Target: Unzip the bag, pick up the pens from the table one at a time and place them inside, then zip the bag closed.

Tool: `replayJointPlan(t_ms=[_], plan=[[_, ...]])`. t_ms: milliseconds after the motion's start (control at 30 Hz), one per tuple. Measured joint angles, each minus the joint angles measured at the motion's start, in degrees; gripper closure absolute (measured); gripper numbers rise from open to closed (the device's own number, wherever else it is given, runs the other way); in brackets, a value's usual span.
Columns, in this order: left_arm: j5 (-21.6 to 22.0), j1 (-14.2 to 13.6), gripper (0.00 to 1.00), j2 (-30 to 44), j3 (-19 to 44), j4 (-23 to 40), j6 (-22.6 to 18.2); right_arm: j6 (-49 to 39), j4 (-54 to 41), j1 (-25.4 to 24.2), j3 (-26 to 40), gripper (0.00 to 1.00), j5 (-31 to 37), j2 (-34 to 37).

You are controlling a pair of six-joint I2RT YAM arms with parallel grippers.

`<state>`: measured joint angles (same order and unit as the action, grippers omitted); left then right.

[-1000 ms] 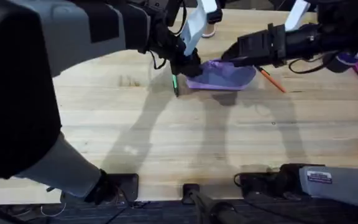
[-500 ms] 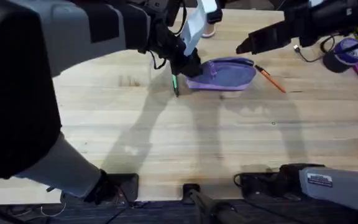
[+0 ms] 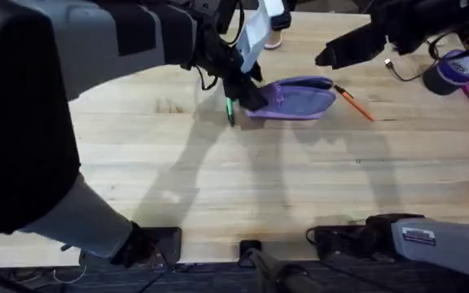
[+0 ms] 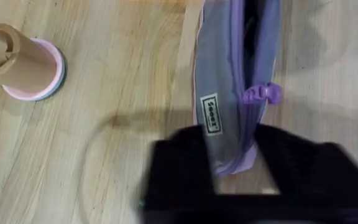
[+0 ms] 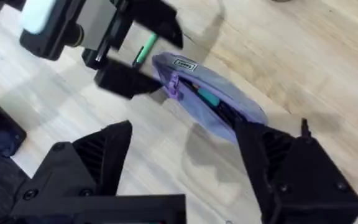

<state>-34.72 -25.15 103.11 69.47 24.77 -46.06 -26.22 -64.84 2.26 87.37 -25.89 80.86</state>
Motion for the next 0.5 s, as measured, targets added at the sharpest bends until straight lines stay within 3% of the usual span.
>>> replayJointPlan(t_ms=[67, 100, 500], plan=[[0.0, 0.0, 0.062, 0.0, 0.0, 0.1, 0.1, 0.0, -0.1, 0.0, 0.0, 0.006, 0.2, 0.0], [0.0, 0.0, 0.022, 0.0, 0.0, 0.0, 0.1, 0.0, -0.1, 0.0, 0.0, 0.006, 0.2, 0.0], [0.0, 0.1, 0.008, 0.0, 0.6, 0.1, 1.0, 0.0, 3.7, 0.0, 0.0, 0.006, 0.3, 0.0]])
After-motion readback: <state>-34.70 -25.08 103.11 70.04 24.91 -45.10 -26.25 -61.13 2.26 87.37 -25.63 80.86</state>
